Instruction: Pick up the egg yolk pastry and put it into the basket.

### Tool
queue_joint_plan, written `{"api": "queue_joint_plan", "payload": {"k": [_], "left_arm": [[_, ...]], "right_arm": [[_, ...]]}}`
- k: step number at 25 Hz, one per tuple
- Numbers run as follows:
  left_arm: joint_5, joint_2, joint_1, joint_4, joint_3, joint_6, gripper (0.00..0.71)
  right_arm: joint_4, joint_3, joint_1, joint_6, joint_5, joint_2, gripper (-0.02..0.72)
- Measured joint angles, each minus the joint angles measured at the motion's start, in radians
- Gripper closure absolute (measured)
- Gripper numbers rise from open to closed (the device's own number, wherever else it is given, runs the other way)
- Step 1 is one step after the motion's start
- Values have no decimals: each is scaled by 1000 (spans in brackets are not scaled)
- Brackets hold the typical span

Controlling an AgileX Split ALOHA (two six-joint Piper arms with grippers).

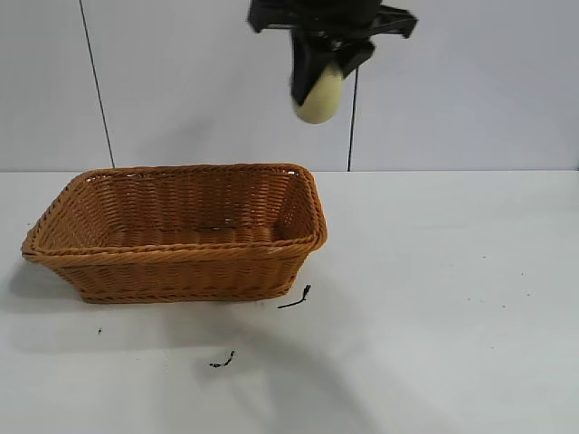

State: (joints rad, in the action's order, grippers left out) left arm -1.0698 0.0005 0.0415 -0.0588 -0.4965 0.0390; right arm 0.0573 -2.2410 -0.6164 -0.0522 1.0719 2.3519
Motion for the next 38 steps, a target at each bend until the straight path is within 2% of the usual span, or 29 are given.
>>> {"api": "queue_joint_plan", "payload": {"k": [6, 11, 14, 18, 19, 21, 24, 29, 38], "left_arm": [[0, 0, 0, 0, 0, 0, 15], [0, 0, 0, 0, 0, 0, 15], [0, 0, 0, 0, 0, 0, 15], [0, 0, 0, 0, 0, 0, 15], [0, 0, 0, 0, 0, 0, 15], [0, 0, 0, 0, 0, 0, 15], [0, 0, 0, 0, 0, 0, 15], [0, 0, 0, 0, 0, 0, 15], [0, 0, 0, 0, 0, 0, 15]], "right_arm": [[-2, -7, -23, -4, -46, 113, 543], [-43, -7, -23, -14, -55, 154, 517], [-42, -7, -23, -15, -54, 154, 416], [-17, -10, -23, -10, -44, 153, 174], [-13, -14, -23, -1, -38, 150, 132], [-14, -30, -23, 10, -29, 136, 95], [-35, -61, -23, 11, -13, 94, 78], [-46, -126, 7, 11, 60, 8, 78], [-57, -133, 241, 41, 138, -24, 78]]}}
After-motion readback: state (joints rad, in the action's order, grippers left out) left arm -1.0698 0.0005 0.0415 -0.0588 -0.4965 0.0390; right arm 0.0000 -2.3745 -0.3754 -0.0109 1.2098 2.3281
